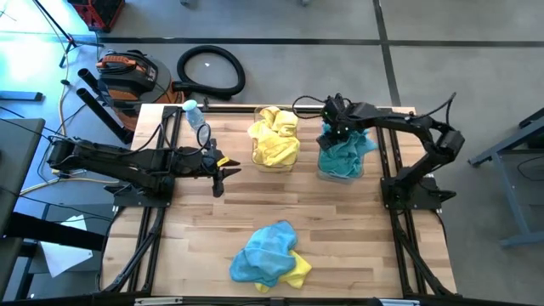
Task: Sort microfiber towel by color & place in baskets
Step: Put the blue towel into the right transparent bin
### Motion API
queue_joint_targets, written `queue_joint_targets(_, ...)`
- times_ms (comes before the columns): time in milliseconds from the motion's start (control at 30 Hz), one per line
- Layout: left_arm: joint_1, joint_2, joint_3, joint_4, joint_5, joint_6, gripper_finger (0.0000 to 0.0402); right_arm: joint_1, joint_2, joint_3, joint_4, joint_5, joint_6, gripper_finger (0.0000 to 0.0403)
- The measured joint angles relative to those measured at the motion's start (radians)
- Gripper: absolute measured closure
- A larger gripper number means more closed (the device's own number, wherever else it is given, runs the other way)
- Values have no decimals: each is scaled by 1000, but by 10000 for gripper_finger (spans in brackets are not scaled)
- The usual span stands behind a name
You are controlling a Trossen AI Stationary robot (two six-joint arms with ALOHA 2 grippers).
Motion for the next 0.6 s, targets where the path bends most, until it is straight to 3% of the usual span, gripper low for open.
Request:
queue_joint_targets(300, 0, 0, 0, -2, 0, -8, 324, 23, -25, 173, -250, 37, 31, 208)
queue_joint_targets(600, 0, 0, 0, -6, -1, -8, 324, 86, -227, 177, -281, 182, 118, 208)
